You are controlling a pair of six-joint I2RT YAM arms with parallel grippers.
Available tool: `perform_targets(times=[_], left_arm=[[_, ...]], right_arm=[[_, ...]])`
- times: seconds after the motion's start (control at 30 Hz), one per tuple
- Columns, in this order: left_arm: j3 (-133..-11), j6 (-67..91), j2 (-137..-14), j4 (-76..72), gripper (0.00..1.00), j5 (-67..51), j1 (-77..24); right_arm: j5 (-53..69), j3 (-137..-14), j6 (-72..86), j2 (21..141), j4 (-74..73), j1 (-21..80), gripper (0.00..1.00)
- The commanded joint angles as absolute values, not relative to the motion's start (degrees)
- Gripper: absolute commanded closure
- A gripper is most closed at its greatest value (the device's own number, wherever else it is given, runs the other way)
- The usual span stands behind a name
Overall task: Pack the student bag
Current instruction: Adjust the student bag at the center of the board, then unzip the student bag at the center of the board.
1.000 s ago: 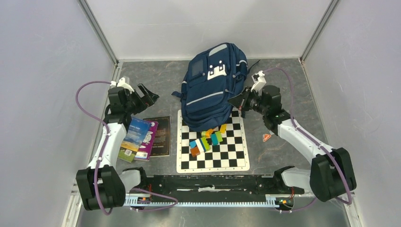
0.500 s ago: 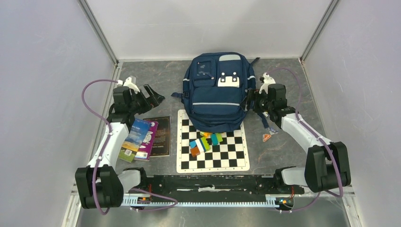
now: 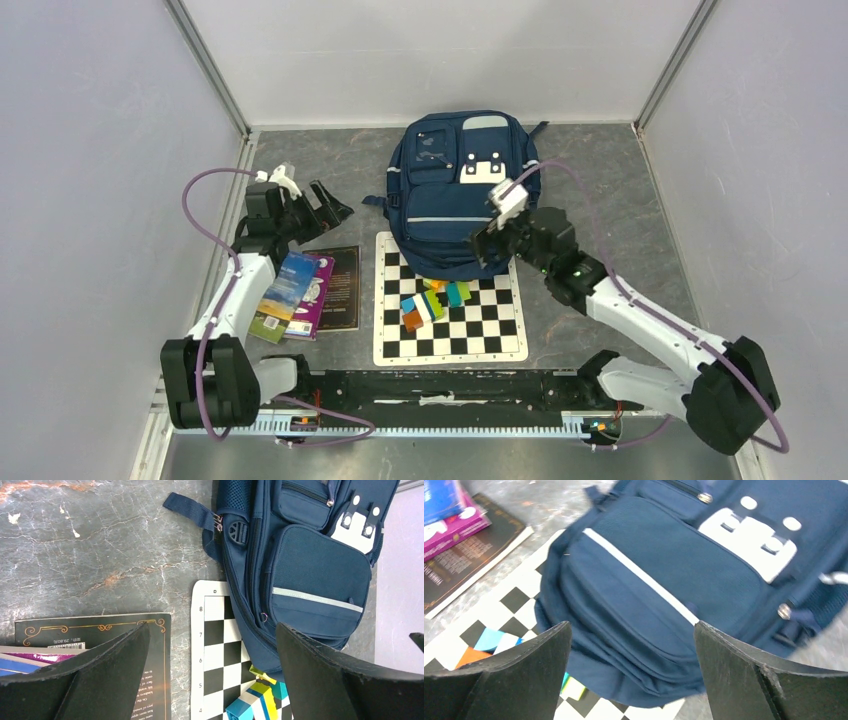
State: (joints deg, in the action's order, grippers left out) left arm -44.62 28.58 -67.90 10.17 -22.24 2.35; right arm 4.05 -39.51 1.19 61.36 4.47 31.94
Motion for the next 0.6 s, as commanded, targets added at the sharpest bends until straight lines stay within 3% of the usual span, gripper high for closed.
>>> perform_targets(times=[0.0, 0.3, 0.57], left_arm=[[-45.66, 27.07, -67.67, 8.26, 0.0, -23.58, 1.93], [-46.21, 26.85, -68.95, 8.54, 0.0, -24.69, 1.85], [-46.76, 26.25, -69.0, 9.14, 0.0, -24.35, 1.85]], right_arm=[[1.73, -41.22, -9.87, 65.78, 9.77, 41.39, 0.04], [-11.3, -58.09, -17.51, 87.72, 3.38, 56.44, 0.05], [-21.57, -69.99, -19.48, 103.79, -4.58, 58.53, 0.1]])
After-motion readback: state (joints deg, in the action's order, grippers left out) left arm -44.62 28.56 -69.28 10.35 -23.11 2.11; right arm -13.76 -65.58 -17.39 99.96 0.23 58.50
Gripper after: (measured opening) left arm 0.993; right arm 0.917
